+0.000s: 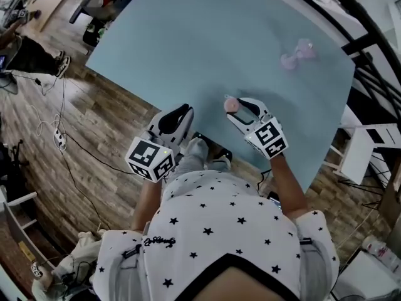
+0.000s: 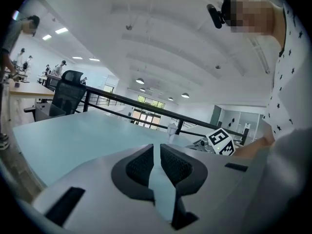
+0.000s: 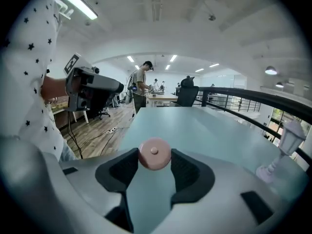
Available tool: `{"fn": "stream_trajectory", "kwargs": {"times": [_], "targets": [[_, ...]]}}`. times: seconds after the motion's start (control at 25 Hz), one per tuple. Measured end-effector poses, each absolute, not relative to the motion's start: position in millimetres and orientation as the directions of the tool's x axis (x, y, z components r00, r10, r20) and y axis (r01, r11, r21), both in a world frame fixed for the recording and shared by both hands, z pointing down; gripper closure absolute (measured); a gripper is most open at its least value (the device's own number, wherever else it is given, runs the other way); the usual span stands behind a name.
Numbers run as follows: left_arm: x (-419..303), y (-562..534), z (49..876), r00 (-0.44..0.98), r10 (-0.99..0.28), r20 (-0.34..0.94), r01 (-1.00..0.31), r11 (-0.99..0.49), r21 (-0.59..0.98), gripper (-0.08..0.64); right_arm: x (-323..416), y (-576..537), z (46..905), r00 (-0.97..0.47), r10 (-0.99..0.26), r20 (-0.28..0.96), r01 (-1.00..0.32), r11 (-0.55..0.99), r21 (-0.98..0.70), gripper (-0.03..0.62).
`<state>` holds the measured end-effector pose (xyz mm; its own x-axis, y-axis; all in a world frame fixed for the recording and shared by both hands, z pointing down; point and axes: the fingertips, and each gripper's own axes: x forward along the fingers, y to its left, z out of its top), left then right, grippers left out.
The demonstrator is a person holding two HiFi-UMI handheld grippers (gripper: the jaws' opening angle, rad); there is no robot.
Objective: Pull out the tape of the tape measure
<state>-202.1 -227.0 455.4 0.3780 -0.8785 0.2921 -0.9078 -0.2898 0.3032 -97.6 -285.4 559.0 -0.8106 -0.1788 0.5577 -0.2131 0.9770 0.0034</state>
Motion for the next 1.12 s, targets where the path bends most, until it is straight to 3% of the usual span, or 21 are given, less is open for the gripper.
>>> {"fn": "stream_trajectory", "kwargs": {"times": [0.28,0.8,1.0,1.12], "targets": [[-167.5,-249.9,449.9,0.515,-0.811,0.276,-0.833,-0.399,0.382,0.506,-92.9,-280.5,501.9,-0.857,-0.287,0.428,-0.309,0.951,0.020,0.380],[-103.1,-264.3,437.4,0.748,-0.638,0.182,-0.602,-0.539,0.589,0.387,-87.0,-267.5,442.8,-0.861,-0.404,0.310,-0.355,0.912,0.203,0.380],[-90.9,-266.9,438.6,0.782,-0.599,0.169,-0.558,-0.554,0.618,0.390,-86.2,-259.0,441.0,-0.850,-0.427,0.308,-0.369,0.900,0.231,0.380],[-86.3,-265.6,438.6,0.803,-0.574,0.159,-0.527,-0.559,0.641,0.458,-85.2,-254.0,438.9,-0.838,-0.449,0.310,-0.380,0.888,0.258,0.380]]}}
